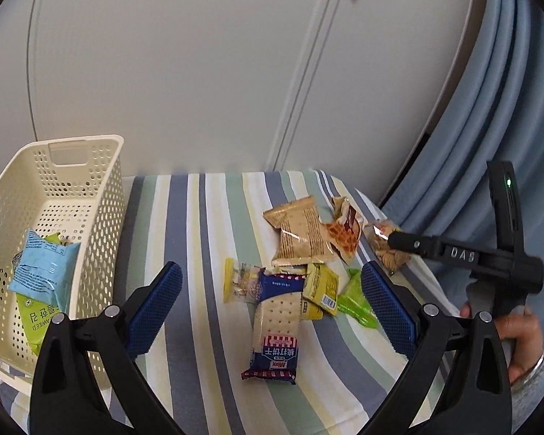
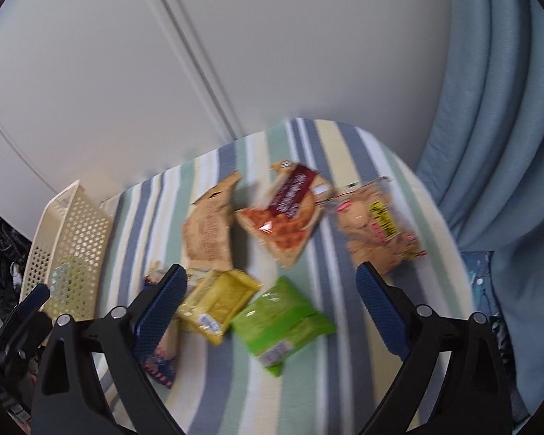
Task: Organize snacks
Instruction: 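Return the left tool to the table and grasp the blue cracker pack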
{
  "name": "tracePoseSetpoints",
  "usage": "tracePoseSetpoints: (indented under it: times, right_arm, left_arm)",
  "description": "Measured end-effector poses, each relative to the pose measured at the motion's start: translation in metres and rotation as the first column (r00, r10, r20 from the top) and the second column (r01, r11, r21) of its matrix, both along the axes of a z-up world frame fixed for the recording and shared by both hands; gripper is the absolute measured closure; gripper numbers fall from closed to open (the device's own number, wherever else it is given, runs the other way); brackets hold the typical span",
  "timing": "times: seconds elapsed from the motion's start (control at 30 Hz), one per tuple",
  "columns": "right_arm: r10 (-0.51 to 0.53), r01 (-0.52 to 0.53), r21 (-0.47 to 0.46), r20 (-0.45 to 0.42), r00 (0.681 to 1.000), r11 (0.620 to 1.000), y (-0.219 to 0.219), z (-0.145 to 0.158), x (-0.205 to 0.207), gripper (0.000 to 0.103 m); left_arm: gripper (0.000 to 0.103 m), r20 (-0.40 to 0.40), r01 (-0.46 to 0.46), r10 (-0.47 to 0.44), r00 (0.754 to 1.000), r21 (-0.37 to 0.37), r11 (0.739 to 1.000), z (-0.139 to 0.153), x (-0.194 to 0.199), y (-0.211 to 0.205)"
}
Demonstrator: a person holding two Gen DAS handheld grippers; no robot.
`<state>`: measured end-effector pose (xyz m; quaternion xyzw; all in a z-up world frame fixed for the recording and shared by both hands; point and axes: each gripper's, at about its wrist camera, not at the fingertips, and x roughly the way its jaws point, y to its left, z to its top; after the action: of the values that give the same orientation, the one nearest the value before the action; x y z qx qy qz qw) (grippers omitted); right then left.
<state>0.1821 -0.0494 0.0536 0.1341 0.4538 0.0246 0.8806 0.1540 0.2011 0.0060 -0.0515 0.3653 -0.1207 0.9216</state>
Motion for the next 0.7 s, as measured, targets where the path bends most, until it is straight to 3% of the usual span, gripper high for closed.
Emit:
tracePoseSetpoints:
  times: [0.1, 0.27, 0.5, 0.7]
  right_arm:
    - [-0.039, 0.038, -0.055, -0.015, 0.999, 0.998, -0.022, -0.008, 0.006, 0.009]
    - [-0.079, 0.072, -0.126, -0.050, 0.996, 0.989, -0.050, -0.023, 0.020, 0.009]
    - [-0.050, 0.032, -0.194, -0.090, 0.995, 0.981, -0.059, -0.042, 0.049, 0.009]
    - [-0.012, -0.013, -0.196, -0.125, 0.992, 0.981, -0.057, -0.055, 0.064, 0.009]
  left_arm:
    - [0.003, -0.052, 0.058, -0.057, 0.997, 0.020, 0.998, -0.017, 0.005, -0.010]
    - [0.003, -0.155, 0.085, -0.087, 0.984, -0.023, 0.996, -0.046, 0.017, -0.011]
    - [0.003, -0.202, 0.067, -0.067, 0.977, -0.005, 0.998, -0.065, 0.027, -0.008]
    - [0.003, -0.245, 0.120, -0.113, 0.963, 0.012, 0.993, -0.079, 0.029, -0.018]
